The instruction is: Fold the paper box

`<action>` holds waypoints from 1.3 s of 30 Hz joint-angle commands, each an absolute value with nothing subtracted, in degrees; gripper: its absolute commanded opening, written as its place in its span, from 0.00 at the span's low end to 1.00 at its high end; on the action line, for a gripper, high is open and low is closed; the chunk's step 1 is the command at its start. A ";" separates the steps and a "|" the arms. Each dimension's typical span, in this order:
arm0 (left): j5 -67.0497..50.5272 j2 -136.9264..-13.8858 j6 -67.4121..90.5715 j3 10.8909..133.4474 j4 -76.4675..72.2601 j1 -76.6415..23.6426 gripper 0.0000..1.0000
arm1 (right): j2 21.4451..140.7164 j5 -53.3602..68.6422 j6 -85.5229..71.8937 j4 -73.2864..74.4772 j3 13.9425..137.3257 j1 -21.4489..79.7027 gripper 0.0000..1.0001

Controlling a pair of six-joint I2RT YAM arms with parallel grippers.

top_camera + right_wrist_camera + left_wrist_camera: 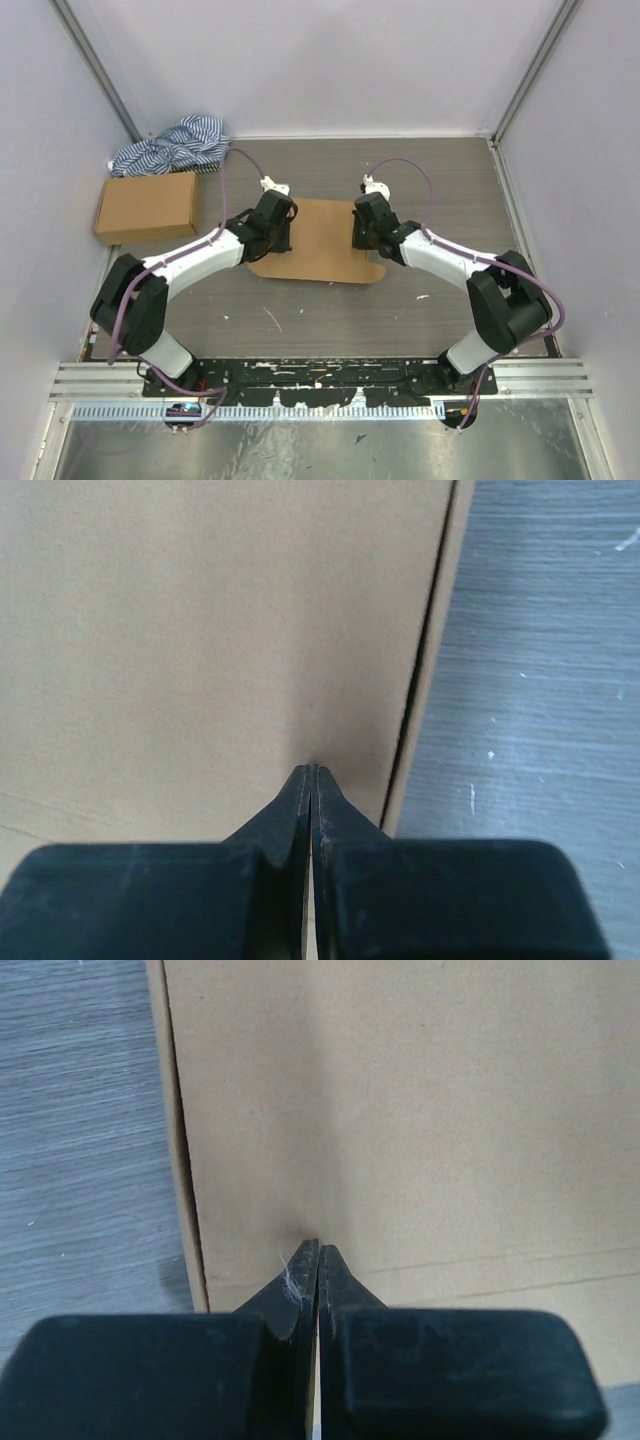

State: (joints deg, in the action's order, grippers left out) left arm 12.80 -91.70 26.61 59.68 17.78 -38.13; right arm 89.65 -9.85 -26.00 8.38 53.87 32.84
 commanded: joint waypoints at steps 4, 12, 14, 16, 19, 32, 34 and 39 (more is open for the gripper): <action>12.67 -79.63 27.53 57.80 21.04 -38.04 0.09 | 80.07 -17.91 -23.94 15.48 55.56 33.05 0.02; 18.35 -56.05 26.83 40.36 12.97 -37.84 0.52 | 51.95 -17.69 -33.93 7.80 40.53 32.96 1.00; 17.04 -50.79 29.84 33.84 8.46 -36.48 0.73 | 49.48 -13.95 -35.05 7.24 37.38 32.92 0.99; 11.77 -47.21 32.40 29.95 6.73 -34.69 0.85 | 50.74 -13.03 -34.76 10.28 37.65 32.96 0.87; 12.62 -44.56 36.54 28.58 9.17 -34.02 0.90 | 57.27 -15.63 -35.39 19.36 42.26 32.96 0.82; 11.54 -48.19 33.04 35.91 16.13 -34.01 0.98 | 66.37 -16.15 -37.78 28.78 46.26 33.69 0.91; 15.20 -47.75 33.51 35.83 17.00 -33.97 0.88 | 68.41 -20.33 -39.76 34.00 48.44 33.86 0.92; 23.73 -52.24 34.06 41.72 28.39 -33.97 0.80 | 69.79 -25.09 -38.04 34.64 49.29 37.15 0.87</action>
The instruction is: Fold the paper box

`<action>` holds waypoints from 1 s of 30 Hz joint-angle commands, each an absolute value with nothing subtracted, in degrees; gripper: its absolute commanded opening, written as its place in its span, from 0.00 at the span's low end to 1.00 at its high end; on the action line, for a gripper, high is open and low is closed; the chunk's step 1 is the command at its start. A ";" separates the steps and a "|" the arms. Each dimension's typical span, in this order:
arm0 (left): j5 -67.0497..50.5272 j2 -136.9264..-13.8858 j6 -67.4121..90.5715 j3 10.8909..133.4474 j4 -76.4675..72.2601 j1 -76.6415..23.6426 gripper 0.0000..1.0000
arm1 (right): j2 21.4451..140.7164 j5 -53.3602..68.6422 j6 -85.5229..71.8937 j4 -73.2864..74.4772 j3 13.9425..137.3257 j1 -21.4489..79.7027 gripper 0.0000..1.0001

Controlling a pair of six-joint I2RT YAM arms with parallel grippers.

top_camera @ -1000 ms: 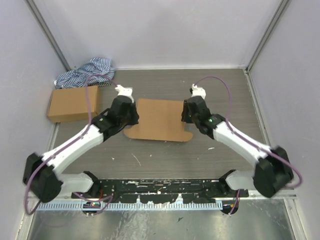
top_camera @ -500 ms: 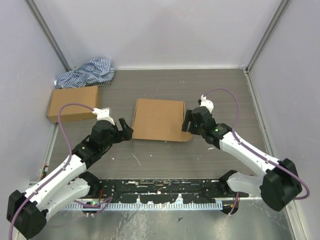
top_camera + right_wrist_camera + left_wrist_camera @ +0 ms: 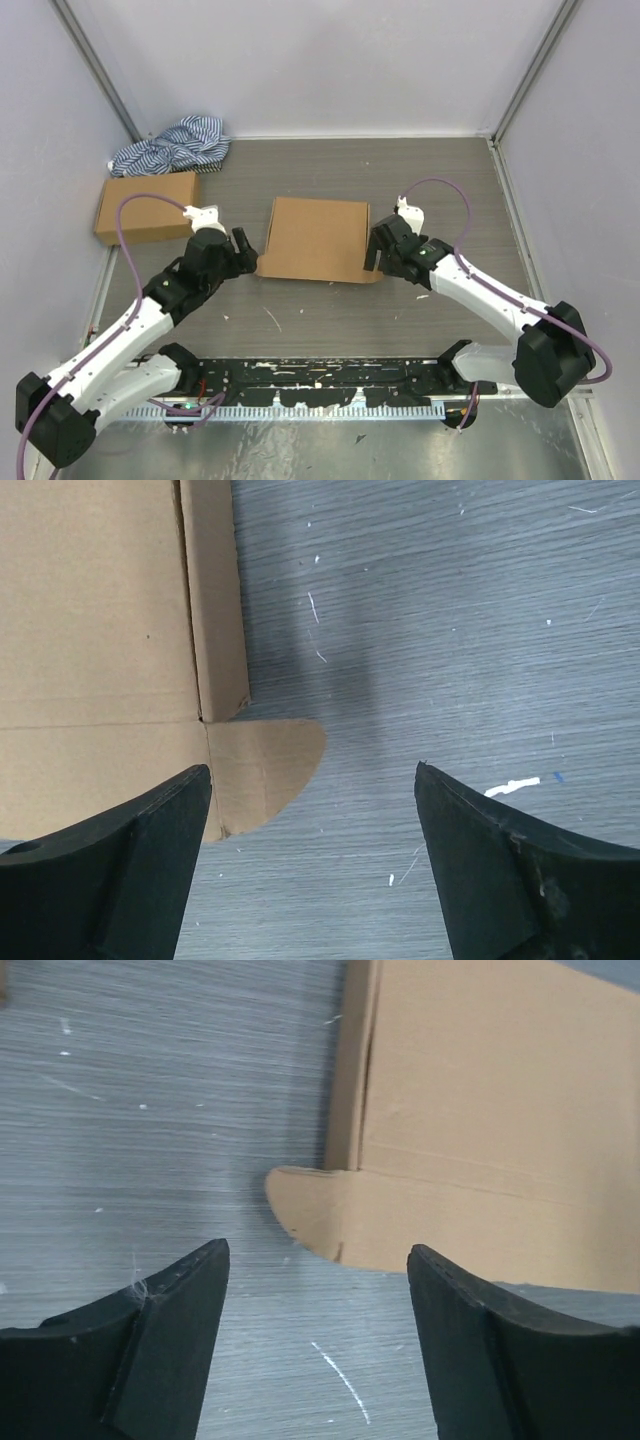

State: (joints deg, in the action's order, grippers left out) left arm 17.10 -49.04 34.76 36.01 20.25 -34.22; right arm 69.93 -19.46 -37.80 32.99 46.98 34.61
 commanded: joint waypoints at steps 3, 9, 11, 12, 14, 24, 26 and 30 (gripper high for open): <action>21.96 -56.82 31.01 44.36 29.76 -33.99 0.91 | 68.24 -21.59 -36.32 30.56 48.78 38.68 0.86; 19.85 -62.68 28.39 44.99 28.81 -33.97 0.96 | 69.80 -16.71 -34.46 28.07 50.24 40.28 0.88; 19.03 -63.54 28.22 44.67 28.16 -33.99 0.96 | 70.55 -16.71 -34.24 28.03 50.49 40.96 0.90; 18.65 -63.85 28.14 44.41 27.59 -34.01 0.96 | 71.06 -16.83 -34.09 28.03 50.69 41.14 0.90; 17.78 -64.63 27.99 43.65 25.79 -34.01 0.96 | 72.20 -16.88 -33.80 27.63 50.81 41.29 0.93; 14.85 -71.85 24.93 43.62 18.54 -34.01 0.96 | 76.79 -14.68 -31.91 23.40 51.52 41.24 0.97; 14.65 -74.42 24.56 44.17 18.21 -34.01 0.96 | 77.69 -15.09 -31.82 23.41 52.03 41.31 0.97; 14.01 -77.75 24.35 45.27 18.28 -34.09 0.96 | 79.34 -15.57 -31.73 23.34 52.63 41.31 0.97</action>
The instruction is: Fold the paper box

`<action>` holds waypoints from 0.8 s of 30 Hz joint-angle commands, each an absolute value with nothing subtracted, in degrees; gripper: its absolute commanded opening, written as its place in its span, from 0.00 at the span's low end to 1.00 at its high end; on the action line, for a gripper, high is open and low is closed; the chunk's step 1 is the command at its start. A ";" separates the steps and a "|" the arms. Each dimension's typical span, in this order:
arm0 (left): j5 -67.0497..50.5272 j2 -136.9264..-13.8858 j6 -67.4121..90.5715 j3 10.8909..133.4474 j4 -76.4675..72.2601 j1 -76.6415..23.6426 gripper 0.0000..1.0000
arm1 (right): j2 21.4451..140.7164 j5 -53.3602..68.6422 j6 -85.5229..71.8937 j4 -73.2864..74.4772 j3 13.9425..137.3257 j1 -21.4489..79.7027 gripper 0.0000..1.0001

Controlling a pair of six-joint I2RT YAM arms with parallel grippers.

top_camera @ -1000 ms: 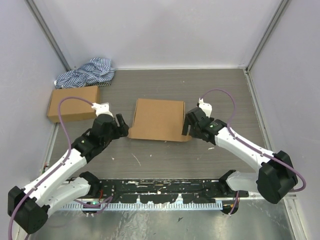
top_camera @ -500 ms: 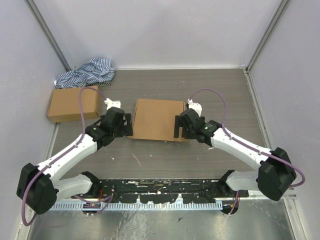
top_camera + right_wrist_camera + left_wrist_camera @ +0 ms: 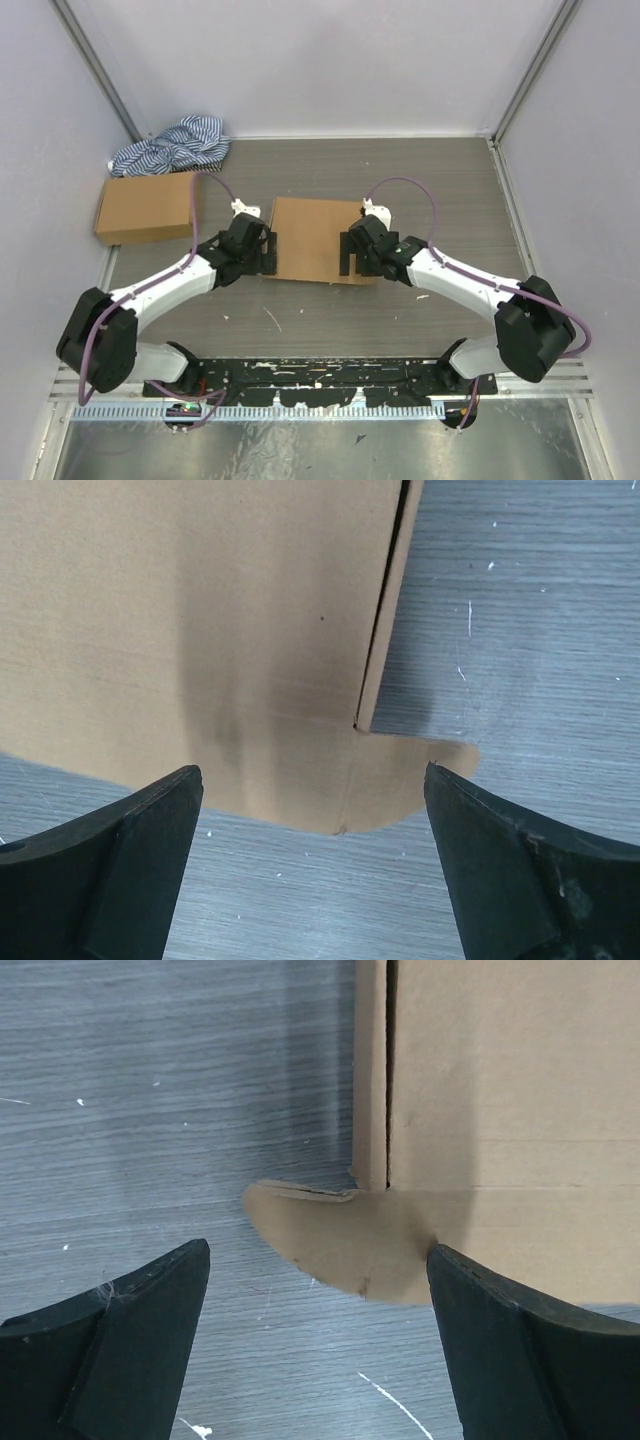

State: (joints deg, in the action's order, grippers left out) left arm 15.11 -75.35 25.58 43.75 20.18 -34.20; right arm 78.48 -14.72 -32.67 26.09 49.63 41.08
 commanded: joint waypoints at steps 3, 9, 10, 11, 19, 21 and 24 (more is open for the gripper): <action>12.90 -78.92 24.35 45.47 18.29 -34.18 0.96 | 80.41 -14.16 -31.68 22.89 52.60 41.39 0.97; 12.70 -78.70 24.26 45.09 18.61 -34.41 0.95 | 81.51 -15.16 -32.07 23.44 52.40 42.70 0.96; 12.66 -78.23 24.26 45.01 18.70 -34.45 0.95 | 81.48 -15.61 -32.06 23.46 52.32 43.05 0.96; 12.73 -77.54 24.20 44.92 18.79 -34.45 0.95 | 81.40 -15.78 -32.02 23.48 52.18 43.36 0.96; 14.30 -70.56 23.90 40.58 10.83 -34.45 0.99 | 77.91 -15.30 -31.59 20.26 49.19 44.19 0.99; 13.97 -69.72 23.87 39.32 7.56 -34.41 0.99 | 77.04 -15.49 -31.55 19.60 48.46 44.13 1.00; 12.17 -69.66 23.38 37.43 3.54 -34.44 0.98 | 76.43 -15.91 -31.42 19.32 47.89 44.12 1.00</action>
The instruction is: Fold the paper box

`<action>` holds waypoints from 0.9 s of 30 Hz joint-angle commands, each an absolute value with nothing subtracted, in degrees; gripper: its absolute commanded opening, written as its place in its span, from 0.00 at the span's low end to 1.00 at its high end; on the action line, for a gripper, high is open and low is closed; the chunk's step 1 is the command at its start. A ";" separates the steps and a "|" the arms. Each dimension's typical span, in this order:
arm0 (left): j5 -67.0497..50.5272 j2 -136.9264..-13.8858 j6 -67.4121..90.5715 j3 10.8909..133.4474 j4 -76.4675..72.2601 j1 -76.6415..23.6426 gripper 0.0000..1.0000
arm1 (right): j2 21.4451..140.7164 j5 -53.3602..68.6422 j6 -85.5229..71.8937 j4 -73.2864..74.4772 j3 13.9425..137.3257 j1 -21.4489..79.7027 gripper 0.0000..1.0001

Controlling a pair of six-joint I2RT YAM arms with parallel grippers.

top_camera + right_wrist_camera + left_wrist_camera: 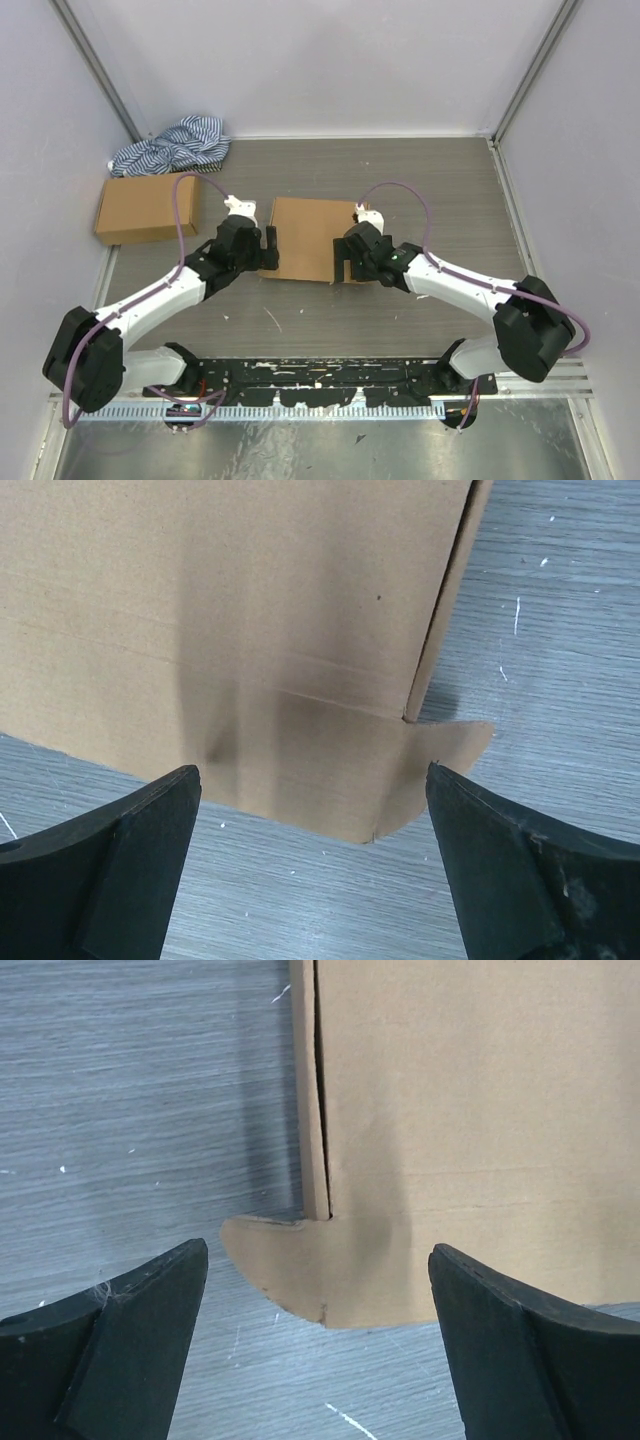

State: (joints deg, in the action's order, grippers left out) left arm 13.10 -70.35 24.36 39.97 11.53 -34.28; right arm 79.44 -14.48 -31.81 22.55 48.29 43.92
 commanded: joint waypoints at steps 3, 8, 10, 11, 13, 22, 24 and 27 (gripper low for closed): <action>10.93 -71.52 22.89 37.95 3.70 -34.45 0.98 | 76.29 -16.20 -31.66 19.29 47.76 44.13 1.00; 9.23 -73.73 22.90 37.83 3.05 -34.54 0.99 | 76.52 -15.33 -31.41 18.21 47.38 44.12 1.00; 8.55 -74.36 22.94 37.58 2.80 -34.54 0.99 | 76.98 -15.03 -31.29 18.11 47.42 44.17 1.00; 8.19 -74.54 22.94 37.49 2.78 -34.54 0.99 | 77.18 -14.96 -31.27 18.04 47.46 44.16 1.00; 7.49 -74.79 23.09 37.32 2.92 -34.54 1.00 | 77.51 -14.62 -31.23 17.85 47.31 44.18 1.00; 5.25 -74.18 24.73 35.92 4.05 -35.09 0.98 | 77.35 -12.95 -30.55 17.51 46.53 44.15 1.00; 5.22 -73.57 24.78 35.21 3.64 -35.22 0.98 | 77.41 -12.98 -30.30 17.45 46.33 44.24 1.00; 4.96 -73.45 24.85 34.72 3.24 -35.33 0.98 | 77.72 -10.34 -30.10 17.25 46.22 44.26 1.00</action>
